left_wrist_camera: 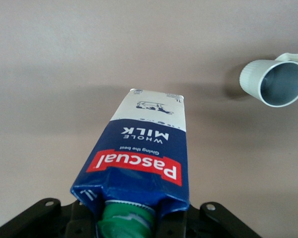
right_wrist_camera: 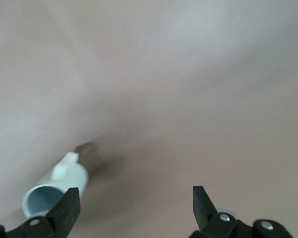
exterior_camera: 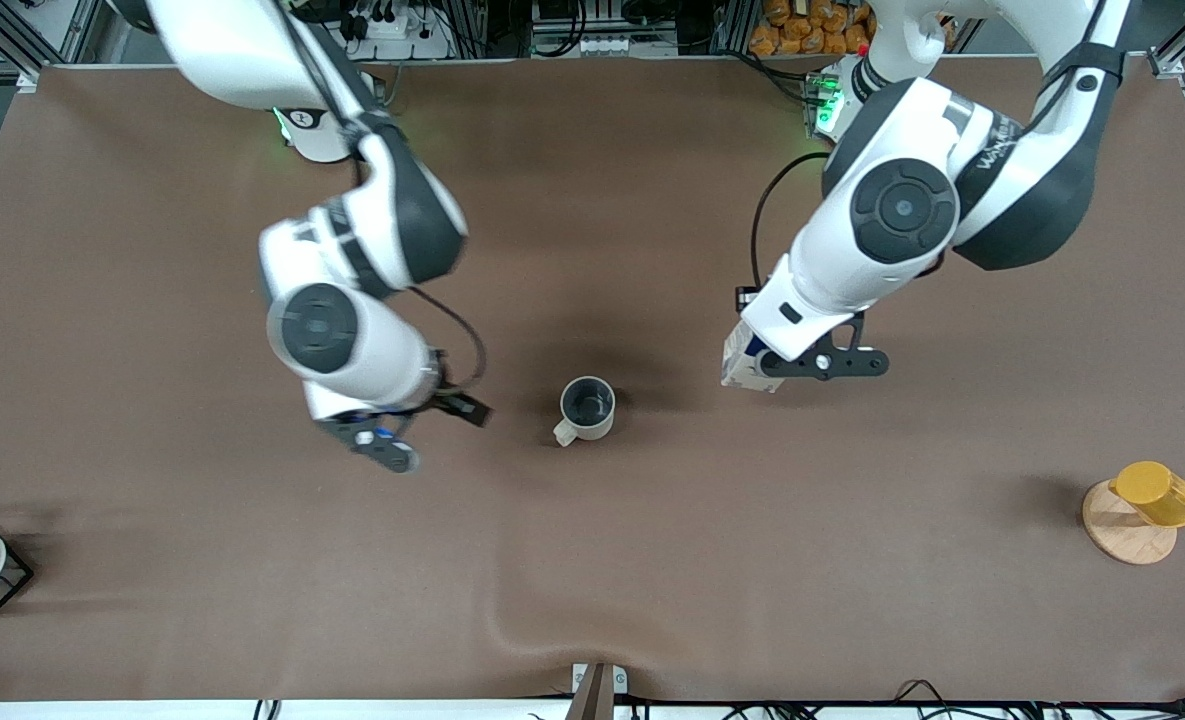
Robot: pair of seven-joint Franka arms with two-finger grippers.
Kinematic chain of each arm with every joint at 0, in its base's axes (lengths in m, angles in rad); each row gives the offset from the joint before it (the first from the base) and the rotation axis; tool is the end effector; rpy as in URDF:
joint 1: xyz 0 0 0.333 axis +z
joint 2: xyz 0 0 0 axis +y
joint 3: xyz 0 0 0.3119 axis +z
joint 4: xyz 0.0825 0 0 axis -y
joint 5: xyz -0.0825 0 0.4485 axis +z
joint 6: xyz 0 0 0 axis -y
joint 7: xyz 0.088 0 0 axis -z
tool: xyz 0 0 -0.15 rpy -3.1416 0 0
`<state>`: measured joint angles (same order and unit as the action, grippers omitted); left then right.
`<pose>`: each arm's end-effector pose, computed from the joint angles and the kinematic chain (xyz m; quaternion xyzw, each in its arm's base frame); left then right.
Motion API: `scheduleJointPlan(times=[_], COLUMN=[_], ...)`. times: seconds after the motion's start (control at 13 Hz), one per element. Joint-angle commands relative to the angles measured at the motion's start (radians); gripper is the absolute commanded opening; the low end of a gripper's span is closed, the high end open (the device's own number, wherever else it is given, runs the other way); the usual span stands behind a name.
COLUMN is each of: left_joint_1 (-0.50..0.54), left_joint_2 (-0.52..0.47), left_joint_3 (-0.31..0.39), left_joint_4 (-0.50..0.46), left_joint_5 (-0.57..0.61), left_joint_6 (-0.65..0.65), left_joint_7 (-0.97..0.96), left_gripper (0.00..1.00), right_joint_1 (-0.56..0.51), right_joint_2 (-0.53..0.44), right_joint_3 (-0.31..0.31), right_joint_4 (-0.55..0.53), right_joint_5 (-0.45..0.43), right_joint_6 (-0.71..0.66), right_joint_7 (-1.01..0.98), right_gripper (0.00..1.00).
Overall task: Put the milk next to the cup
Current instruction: 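Release the mug and withdraw the right gripper while the left gripper approaches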
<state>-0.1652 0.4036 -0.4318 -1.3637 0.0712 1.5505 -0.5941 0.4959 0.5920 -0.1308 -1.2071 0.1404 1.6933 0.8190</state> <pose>0.6101 -0.3543 0.4363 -0.9948 -0.0039 0.1016 0.0108 0.7046 0.3111 0.3691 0.9719 -0.2275 -0.0600 0.0015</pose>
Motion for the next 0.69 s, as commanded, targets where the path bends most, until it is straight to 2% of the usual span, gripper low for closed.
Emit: scheduleJointPlan(times=[0.0,0.23,0.38,0.62], left_joint_1=[-0.065,-0.177,-0.265,-0.329], left_joint_2=[-0.003,0.05,0.127,0.216], left_joint_3=[-0.018,-0.018,-0.01,-0.007], left_joint_4=[-0.011,0.012,0.069,0.094], left_joint_5=[-0.022,-0.04,-0.041,-0.039], left_joint_6=[-0.013,-0.007,-0.003,0.107], left_joint_7=[-0.122,-0.26,-0.318,-0.351], left_gripper=[0.0,0.0,0.0,0.0], right_joint_1=[-0.117,-0.279,-0.359,-0.488], right_joint_2=[-0.06,-0.08,-0.08,-0.072], right_joint_3=[0.017,0.019,0.017,0.02], right_joint_4=[-0.029,-0.029,-0.029,-0.032], right_joint_5=[-0.025,-0.019,-0.019,-0.012], right_joint_6=[-0.012,-0.014,-0.029,-0.023], right_joint_7=[-0.209,-0.546,-0.665,-0.899], right_gripper=[1.0,1.0,1.0,1.0])
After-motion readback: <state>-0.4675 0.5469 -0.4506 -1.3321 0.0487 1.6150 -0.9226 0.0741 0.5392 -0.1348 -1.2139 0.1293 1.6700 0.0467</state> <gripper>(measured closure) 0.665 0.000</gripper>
